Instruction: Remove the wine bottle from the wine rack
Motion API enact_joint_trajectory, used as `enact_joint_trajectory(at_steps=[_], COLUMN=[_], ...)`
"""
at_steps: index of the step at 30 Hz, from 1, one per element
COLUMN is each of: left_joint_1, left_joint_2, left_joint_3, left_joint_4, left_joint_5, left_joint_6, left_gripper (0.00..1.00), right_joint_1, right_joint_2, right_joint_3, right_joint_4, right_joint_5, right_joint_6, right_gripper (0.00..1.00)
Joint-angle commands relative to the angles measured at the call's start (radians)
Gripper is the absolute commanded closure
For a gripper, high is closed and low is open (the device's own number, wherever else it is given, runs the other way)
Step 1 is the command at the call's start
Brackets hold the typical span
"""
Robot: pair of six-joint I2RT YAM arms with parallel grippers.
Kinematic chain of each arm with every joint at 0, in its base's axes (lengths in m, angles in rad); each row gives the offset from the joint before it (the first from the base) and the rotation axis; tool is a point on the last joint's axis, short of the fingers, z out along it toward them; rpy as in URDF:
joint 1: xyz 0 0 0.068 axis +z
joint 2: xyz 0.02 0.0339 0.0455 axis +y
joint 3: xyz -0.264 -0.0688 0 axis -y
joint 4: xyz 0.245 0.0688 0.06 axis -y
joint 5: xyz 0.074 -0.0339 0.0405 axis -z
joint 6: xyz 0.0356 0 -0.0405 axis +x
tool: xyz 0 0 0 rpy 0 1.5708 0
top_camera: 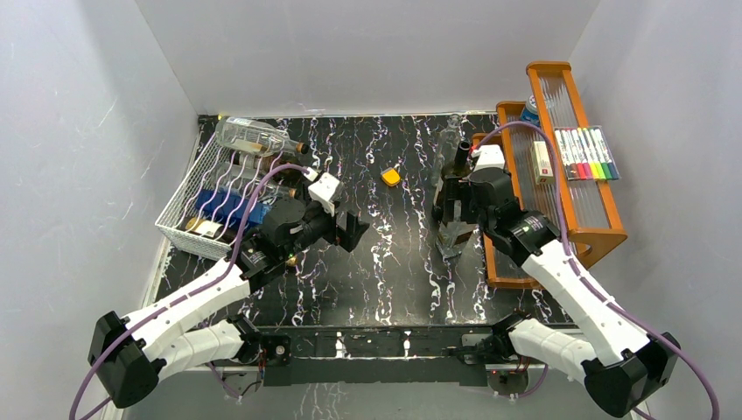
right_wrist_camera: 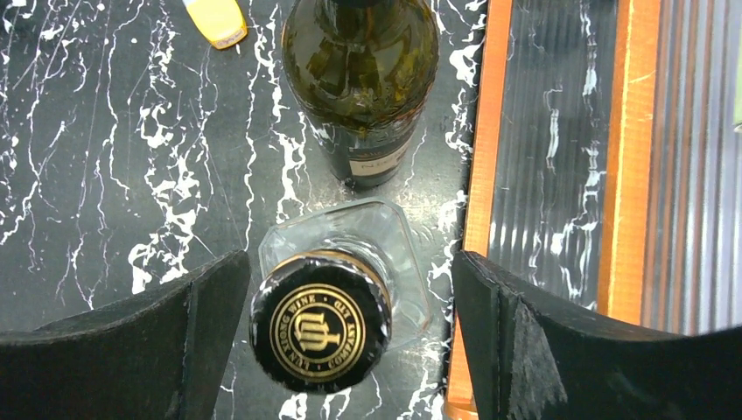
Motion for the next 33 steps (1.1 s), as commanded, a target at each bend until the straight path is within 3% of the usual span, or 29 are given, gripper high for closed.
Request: enact_joint_trajectory(at_steps=[1, 12, 22, 28, 33], left_joint_1=[0.005, 0.014, 0.058, 0.175, 0.323], left_joint_2=[-0.014, -0.009, -0.027, -0.058, -0.094], left_joint_3=[0.044, 0.04, 0.027, -0.004, 0.008], left_joint_4=[-0.008, -0.012, -0.039, -0.086, -0.181], left_joint_5=[-0.014, -0.025, -0.044, -0.029, 0.004], left_joint_6=[-0.004, -0.022, -0.053, -0.137, -0.163], left_gripper=[0.02, 0.02, 0.02, 0.02, 0.02], right_joint_1=[-0.005, -0.005, -0.006, 0.0, 0.078], right_joint_2=[-0.016, -0.035, 0.049, 0.183, 0.312], right_joint_3=[0.099, 0.252, 0.414, 0.522, 0.547], right_joint_4=[-0.021, -0.048, 0.041, 0.093, 0.176], right_joint_5=[-0.004, -0.121, -0.365, -0.53, -0.589], right_joint_6=[-0.017, -0.11, -0.187, -0.145, -0.058], right_gripper=[0.02, 0.02, 0.02, 0.02, 0.02])
